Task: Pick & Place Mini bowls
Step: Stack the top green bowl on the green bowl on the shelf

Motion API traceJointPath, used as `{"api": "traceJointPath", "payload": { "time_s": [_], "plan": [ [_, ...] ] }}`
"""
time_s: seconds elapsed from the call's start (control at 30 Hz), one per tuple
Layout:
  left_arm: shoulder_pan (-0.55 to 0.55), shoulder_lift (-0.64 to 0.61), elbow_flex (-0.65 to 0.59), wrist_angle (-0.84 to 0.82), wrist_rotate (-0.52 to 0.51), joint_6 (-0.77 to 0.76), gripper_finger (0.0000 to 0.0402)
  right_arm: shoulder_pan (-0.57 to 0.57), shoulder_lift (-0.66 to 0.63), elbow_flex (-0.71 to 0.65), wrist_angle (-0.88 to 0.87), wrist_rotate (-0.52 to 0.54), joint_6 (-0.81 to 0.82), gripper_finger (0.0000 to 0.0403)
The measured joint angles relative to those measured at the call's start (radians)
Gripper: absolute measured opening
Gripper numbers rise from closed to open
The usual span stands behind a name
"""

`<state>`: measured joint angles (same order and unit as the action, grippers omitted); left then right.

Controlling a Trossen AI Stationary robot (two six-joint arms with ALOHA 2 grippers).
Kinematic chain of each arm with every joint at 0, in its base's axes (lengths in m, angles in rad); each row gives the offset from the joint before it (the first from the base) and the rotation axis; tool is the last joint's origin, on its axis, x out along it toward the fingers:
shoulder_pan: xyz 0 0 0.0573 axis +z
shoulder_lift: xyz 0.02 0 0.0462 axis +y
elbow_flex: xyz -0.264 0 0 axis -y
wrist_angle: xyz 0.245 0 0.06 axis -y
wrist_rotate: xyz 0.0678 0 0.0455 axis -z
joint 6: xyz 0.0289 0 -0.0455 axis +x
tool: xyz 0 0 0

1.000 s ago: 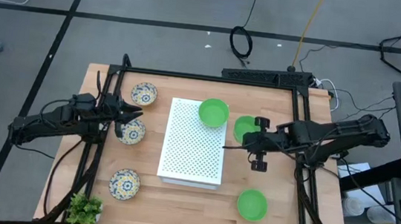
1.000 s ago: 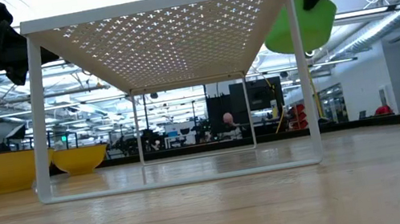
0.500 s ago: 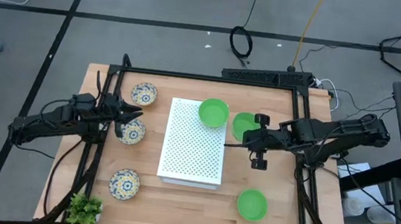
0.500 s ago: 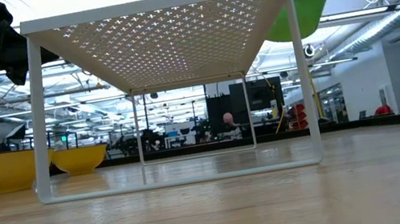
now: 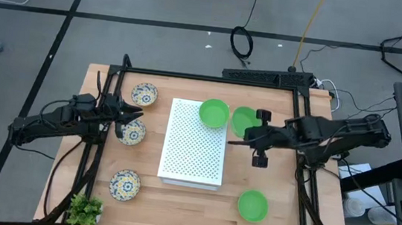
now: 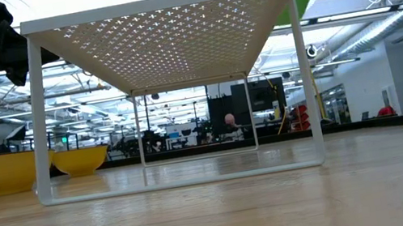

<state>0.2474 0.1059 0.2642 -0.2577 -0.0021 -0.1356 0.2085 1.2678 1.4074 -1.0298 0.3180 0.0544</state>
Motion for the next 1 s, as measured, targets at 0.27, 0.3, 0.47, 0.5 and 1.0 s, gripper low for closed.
{"api": "traceJointPath", "payload": {
  "time_s": [0.27,0.3,0.47,0.5,1.0],
  "plan": [
    [0.0,0.0,0.0,0.0,0.0,0.0,0.0088,0.0,0.0,0.055,0.0,0.0,-0.03,0.0],
    [0.0,0.0,0.0,0.0,0.0,0.0,0.0088,0.0,0.0,0.062,0.0,0.0,-0.035,0.0],
    [0.0,0.0,0.0,0.0,0.0,0.0,0.0088,0.0,0.0,0.105,-0.001,0.0,-0.041,0.0],
    [0.0,0.0,0.0,0.0,0.0,0.0,0.0088,0.0,0.0,0.113,0.001,0.0,-0.042,0.0],
    [0.0,0.0,0.0,0.0,0.0,0.0,0.0088,0.0,0.0,0.152,0.016,-0.001,-0.049,0.0]
  ]
}}
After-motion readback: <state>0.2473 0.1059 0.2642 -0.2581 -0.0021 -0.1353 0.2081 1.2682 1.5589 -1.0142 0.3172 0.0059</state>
